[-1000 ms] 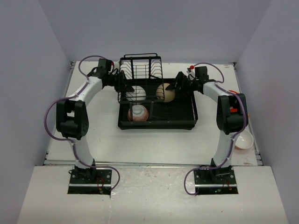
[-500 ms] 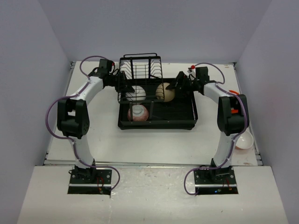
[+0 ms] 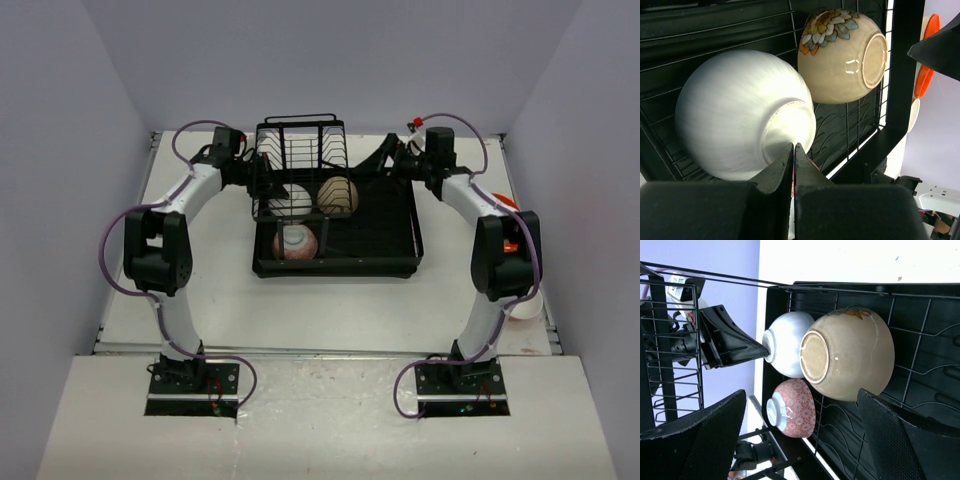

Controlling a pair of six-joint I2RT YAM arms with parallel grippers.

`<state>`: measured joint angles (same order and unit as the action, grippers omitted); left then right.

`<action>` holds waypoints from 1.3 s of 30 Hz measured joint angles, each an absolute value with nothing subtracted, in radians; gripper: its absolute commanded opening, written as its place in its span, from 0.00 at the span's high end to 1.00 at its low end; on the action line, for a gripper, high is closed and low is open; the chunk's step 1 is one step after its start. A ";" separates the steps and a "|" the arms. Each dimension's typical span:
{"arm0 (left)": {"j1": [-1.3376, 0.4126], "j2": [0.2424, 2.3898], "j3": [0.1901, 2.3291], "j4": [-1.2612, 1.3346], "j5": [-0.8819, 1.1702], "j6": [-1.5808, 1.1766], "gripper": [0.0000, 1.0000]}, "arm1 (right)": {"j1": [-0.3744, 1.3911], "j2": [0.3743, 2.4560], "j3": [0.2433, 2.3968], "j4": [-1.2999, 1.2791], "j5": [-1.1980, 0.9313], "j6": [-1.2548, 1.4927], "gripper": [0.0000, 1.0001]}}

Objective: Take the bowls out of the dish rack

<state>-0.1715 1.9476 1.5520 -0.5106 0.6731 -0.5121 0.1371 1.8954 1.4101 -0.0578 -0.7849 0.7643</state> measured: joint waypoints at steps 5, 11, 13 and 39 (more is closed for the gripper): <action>-0.171 1.948 1.552 -0.511 0.673 -0.512 1.00 | 0.137 1.912 1.410 -0.041 -0.790 0.776 0.08; -0.171 1.951 1.553 -0.510 0.679 -0.513 1.00 | 0.140 1.950 1.409 -0.037 -0.815 0.794 0.05; -0.171 1.953 1.555 -0.510 0.679 -0.513 1.00 | 0.144 1.958 1.409 -0.036 -0.820 0.799 0.04; -0.171 1.954 1.560 -0.509 0.679 -0.512 1.00 | 0.189 2.048 1.429 -0.114 -0.828 0.741 0.01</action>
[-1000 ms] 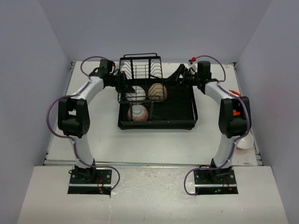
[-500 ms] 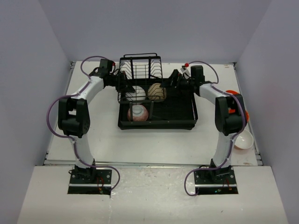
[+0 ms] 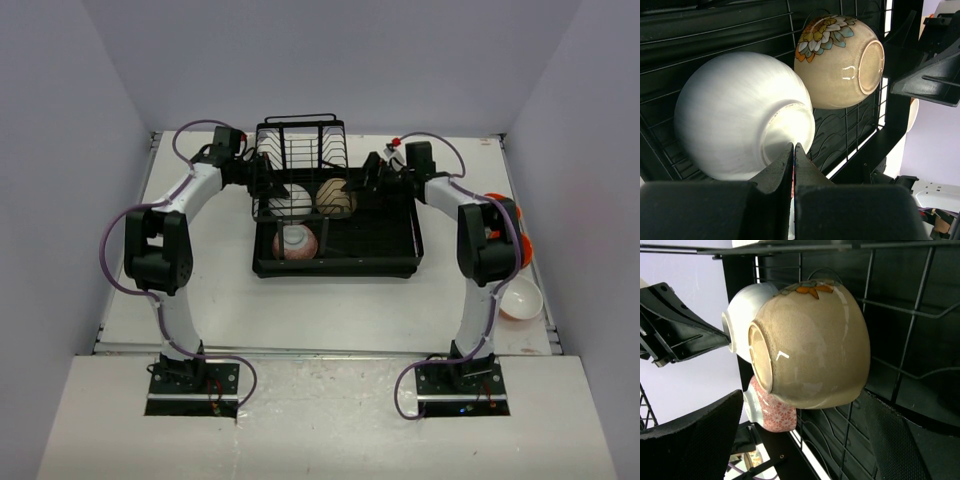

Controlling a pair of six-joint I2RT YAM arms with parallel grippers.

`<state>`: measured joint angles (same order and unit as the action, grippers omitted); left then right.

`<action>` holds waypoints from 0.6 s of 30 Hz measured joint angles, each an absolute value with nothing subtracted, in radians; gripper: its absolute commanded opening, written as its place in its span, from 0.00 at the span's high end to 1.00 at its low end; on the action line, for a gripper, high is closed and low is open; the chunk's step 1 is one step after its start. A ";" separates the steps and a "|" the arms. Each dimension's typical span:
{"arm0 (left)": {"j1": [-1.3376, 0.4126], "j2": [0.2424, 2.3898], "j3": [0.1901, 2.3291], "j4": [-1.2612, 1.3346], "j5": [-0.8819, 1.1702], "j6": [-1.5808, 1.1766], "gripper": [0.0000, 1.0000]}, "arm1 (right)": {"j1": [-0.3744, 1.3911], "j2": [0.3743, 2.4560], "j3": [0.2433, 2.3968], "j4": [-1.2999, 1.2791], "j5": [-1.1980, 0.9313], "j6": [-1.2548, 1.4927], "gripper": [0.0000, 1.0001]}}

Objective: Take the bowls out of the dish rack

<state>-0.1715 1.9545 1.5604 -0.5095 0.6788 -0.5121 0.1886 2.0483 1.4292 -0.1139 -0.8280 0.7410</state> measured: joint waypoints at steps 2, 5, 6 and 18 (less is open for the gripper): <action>-0.171 1.954 1.560 -0.510 0.678 -0.512 1.00 | 0.189 2.059 1.444 -0.113 -0.822 0.733 0.01; -0.171 1.954 1.560 -0.510 0.678 -0.512 1.00 | 0.188 2.076 1.459 -0.113 -0.802 0.715 0.01; -0.171 1.954 1.560 -0.510 0.678 -0.512 1.00 | 0.187 2.080 1.464 -0.118 -0.803 0.713 0.01; -0.171 1.954 1.560 -0.510 0.677 -0.512 1.00 | 0.189 2.121 1.523 -0.147 -0.826 0.696 0.01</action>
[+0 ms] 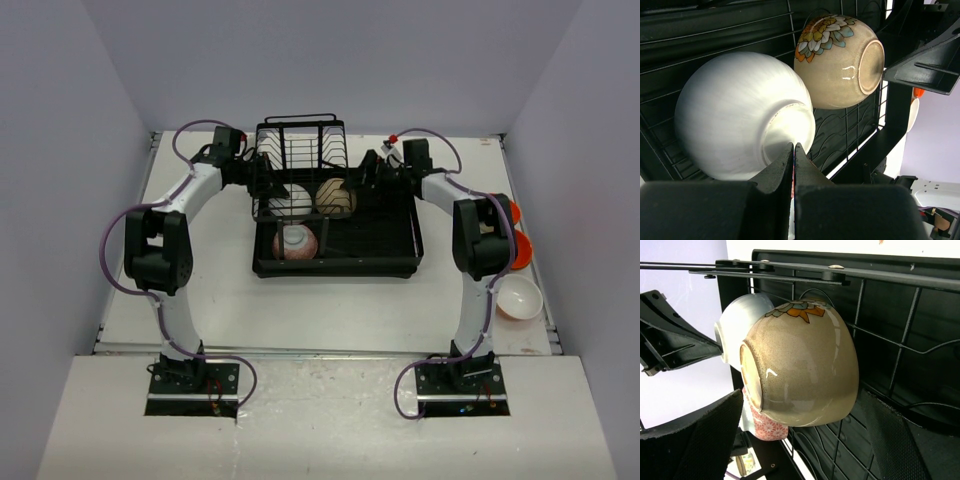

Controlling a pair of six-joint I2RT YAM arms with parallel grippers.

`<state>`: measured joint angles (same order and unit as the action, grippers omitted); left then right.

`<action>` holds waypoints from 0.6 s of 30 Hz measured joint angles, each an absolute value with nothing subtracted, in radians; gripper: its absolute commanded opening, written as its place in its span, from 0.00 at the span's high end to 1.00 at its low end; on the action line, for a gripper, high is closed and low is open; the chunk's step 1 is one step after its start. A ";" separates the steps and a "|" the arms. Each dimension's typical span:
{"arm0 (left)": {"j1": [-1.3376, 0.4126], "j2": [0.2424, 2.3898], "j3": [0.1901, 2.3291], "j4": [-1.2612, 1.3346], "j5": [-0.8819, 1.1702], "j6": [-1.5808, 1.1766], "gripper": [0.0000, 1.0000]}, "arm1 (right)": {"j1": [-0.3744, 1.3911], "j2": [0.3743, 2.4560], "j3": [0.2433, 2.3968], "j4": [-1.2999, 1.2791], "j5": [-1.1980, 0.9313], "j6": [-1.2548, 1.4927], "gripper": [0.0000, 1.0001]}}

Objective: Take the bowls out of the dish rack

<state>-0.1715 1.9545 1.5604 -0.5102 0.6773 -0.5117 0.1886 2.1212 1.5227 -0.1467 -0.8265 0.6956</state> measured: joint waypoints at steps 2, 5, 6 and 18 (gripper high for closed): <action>-0.171 1.954 1.560 -0.510 0.677 -0.512 1.00 | 0.189 2.120 1.512 -0.129 -0.833 0.698 0.01; -0.171 1.954 1.560 -0.510 0.677 -0.512 1.00 | 0.189 2.114 1.489 -0.087 -0.849 0.707 0.02; -0.171 1.954 1.560 -0.510 0.677 -0.512 1.00 | 0.189 2.111 1.479 -0.071 -0.857 0.713 0.02; -0.171 1.954 1.560 -0.510 0.677 -0.512 1.00 | 0.189 2.080 1.447 0.033 -0.892 0.793 0.04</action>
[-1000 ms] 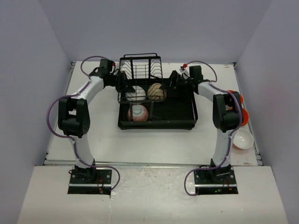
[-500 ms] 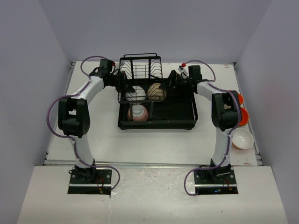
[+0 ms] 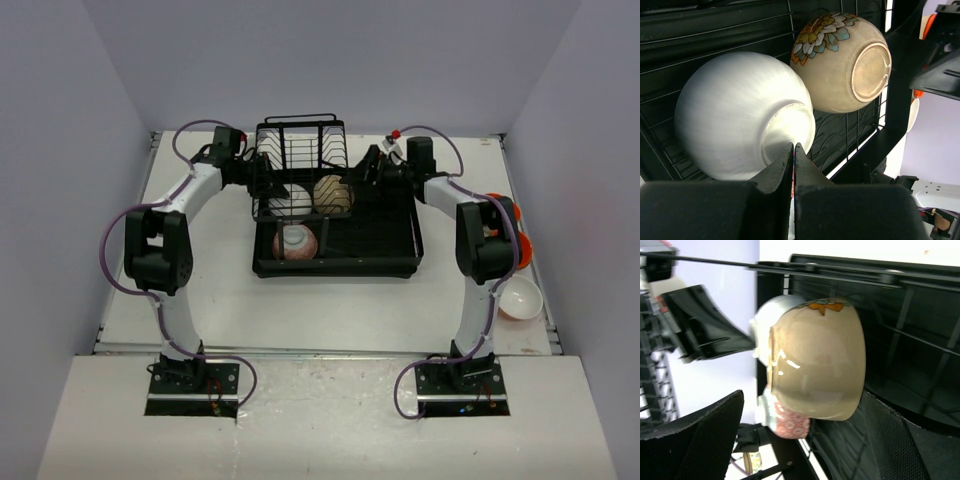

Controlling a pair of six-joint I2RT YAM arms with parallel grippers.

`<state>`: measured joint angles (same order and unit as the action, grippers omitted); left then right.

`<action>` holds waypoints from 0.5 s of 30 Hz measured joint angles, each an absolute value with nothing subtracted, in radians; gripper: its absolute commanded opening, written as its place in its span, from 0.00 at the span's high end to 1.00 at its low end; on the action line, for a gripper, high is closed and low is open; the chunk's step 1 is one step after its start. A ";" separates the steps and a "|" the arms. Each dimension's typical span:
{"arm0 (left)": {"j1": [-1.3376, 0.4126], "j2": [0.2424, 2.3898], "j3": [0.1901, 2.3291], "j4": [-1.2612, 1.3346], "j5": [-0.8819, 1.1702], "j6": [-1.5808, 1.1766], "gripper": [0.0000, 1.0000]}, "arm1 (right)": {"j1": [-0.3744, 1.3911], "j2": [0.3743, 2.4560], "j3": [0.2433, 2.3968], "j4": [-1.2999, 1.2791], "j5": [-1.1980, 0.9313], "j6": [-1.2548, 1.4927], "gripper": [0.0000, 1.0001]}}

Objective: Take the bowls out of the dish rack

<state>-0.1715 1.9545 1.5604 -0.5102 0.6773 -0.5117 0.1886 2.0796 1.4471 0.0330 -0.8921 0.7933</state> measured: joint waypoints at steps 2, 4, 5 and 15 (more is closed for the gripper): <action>-0.171 1.954 1.560 -0.510 0.677 -0.512 1.00 | 0.189 2.067 1.447 0.047 -0.905 0.807 0.04; -0.171 1.954 1.560 -0.510 0.677 -0.512 1.00 | 0.189 2.058 1.447 0.065 -0.916 0.822 0.04; -0.171 1.954 1.560 -0.510 0.677 -0.512 1.00 | 0.189 2.056 1.447 0.074 -0.924 0.828 0.04; -0.172 1.954 1.560 -0.510 0.677 -0.511 1.00 | 0.199 2.060 1.447 0.174 -0.998 0.919 0.07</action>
